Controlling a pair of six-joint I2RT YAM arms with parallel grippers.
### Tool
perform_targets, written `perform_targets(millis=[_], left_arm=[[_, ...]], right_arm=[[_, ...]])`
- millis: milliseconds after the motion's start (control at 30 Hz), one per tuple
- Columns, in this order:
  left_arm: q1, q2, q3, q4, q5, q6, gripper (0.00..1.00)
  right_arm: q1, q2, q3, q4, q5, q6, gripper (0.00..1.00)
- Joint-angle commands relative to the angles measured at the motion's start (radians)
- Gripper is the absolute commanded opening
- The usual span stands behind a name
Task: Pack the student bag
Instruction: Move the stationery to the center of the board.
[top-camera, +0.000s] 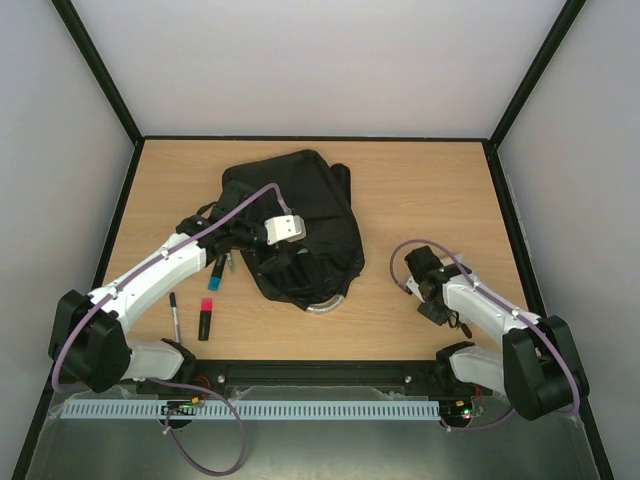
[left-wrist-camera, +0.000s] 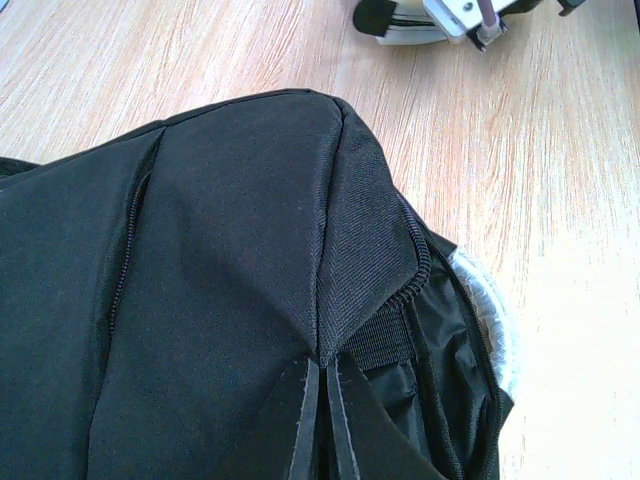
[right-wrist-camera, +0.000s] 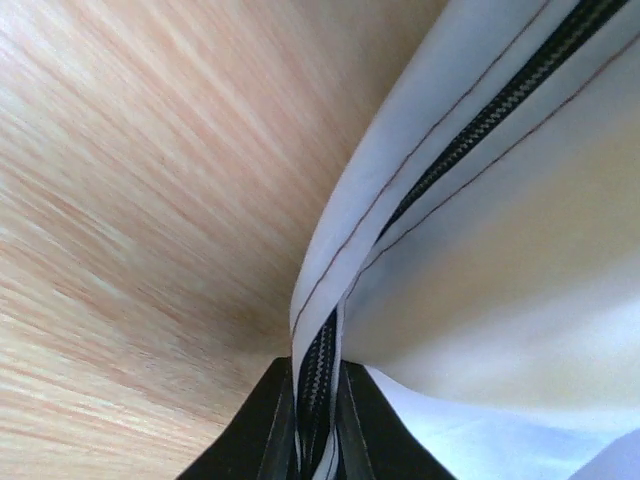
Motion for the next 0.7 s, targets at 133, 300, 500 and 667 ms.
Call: perform_targets(millis=[133, 300, 500, 667], left_arm=[[0.007, 0.017, 0.022, 0.059, 0.054, -0.016, 0.03], [0.023, 0.039, 0.065, 0.105, 0.069, -0.130, 0.02], [0.027, 0.051, 0.077, 0.096, 0.063, -0.105, 0.02], [0.034, 0.051, 0.071, 0.095, 0.071, -0.108, 0.02]], right_arm=[[0.053, 0.063, 0.265, -0.188, -0.243, 0.033, 0.05], [0.129, 0.090, 0.418, -0.271, -0.371, 0.058, 0.02], [0.149, 0.058, 0.469, -0.280, -0.387, 0.041, 0.01], [0.137, 0.029, 0.429, -0.239, -0.332, 0.079, 0.01]])
